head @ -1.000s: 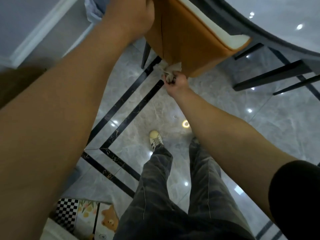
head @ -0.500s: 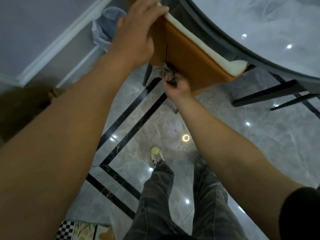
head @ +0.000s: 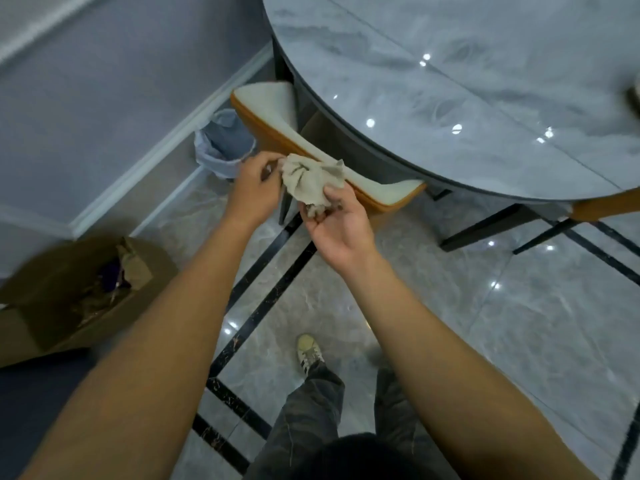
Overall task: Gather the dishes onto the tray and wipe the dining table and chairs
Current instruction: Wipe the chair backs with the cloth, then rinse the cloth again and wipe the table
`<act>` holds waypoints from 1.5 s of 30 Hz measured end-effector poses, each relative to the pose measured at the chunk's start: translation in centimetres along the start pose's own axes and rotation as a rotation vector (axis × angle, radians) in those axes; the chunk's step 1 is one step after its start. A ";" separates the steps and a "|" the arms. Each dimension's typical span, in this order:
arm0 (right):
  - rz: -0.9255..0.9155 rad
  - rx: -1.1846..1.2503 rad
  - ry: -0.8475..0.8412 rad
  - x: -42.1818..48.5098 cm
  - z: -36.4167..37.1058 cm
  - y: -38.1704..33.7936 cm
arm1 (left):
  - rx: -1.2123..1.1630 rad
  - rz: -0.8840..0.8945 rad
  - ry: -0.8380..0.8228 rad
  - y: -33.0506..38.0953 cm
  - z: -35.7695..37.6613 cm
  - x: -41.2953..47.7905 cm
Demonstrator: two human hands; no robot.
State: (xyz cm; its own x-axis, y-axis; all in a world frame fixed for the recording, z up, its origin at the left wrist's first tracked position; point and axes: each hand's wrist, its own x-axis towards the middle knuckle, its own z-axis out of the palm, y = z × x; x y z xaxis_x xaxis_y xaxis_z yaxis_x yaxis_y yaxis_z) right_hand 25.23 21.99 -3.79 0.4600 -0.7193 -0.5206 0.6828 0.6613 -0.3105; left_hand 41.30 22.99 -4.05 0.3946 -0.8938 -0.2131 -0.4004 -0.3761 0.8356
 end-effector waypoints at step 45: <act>-0.508 -0.912 0.016 -11.7 -14.6 -48.9 | -0.284 -0.194 -0.156 31.1 30.5 -5.5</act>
State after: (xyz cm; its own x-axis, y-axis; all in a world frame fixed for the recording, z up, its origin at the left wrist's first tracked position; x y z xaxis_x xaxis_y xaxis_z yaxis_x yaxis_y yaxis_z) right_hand -21.79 1.18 5.90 0.2262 -0.9593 -0.1693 0.1029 0.1964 -0.9751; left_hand 1.43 8.75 7.62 0.3010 -0.8472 -0.4378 -0.0768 -0.4791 0.8744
